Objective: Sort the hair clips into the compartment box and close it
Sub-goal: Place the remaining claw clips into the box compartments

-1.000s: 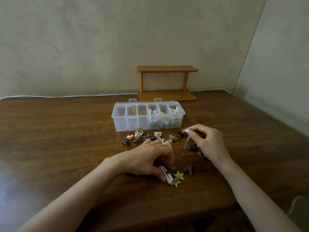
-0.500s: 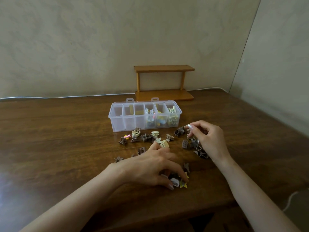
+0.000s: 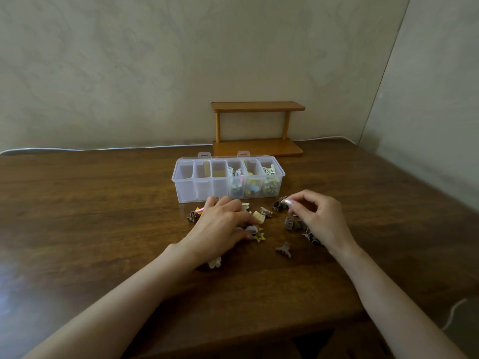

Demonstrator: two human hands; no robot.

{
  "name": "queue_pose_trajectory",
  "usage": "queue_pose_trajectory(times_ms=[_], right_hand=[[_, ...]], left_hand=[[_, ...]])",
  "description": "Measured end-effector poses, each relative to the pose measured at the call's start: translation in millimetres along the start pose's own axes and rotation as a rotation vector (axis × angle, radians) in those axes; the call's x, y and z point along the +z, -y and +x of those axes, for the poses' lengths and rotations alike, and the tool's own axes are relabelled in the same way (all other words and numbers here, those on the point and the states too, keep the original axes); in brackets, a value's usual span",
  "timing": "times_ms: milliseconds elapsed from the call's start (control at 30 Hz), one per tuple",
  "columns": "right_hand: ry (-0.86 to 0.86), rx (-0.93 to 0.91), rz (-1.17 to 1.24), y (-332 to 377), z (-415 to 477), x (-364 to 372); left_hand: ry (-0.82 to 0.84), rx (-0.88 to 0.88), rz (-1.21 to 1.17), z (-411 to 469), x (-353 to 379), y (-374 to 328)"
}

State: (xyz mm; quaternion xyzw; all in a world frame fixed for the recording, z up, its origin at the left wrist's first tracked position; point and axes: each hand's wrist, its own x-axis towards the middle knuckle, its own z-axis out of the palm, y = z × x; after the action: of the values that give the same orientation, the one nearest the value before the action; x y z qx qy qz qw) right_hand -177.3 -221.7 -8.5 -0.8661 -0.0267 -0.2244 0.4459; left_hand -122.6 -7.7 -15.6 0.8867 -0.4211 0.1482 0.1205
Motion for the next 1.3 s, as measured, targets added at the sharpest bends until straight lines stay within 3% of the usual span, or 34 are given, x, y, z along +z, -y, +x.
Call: queue_pose_trajectory(times_ms=[167,300,567,800,933,1167,1300], right_hand=[[0.294,-0.202,-0.289,6.2,4.8,12.6],[0.433,-0.290,-0.478,8.9,9.3,20.3],[0.426,-0.363,-0.590,12.8,18.1,25.1],[0.249,-0.423,-0.446,2.0,17.5,27.0],[0.170,-0.349,-0.276,2.3,16.9,23.4],[0.094,-0.177,-0.027,0.3,16.9,15.5],[0.084,-0.141,0.002,0.8,16.7,14.5]], left_hand=[[-0.164,-0.195,-0.298,2.2,-3.0,9.5],[-0.199,-0.306,-0.422,1.6,-4.0,17.0],[-0.377,-0.431,-0.617,4.4,-16.0,23.9],[-0.413,-0.453,-0.530,35.1,-43.4,46.9],[-0.373,-0.478,-0.401,72.2,-46.6,58.7],[0.069,-0.504,-0.041,118.4,-22.3,76.2],[-0.116,-0.375,-0.018,112.7,-23.5,71.4]])
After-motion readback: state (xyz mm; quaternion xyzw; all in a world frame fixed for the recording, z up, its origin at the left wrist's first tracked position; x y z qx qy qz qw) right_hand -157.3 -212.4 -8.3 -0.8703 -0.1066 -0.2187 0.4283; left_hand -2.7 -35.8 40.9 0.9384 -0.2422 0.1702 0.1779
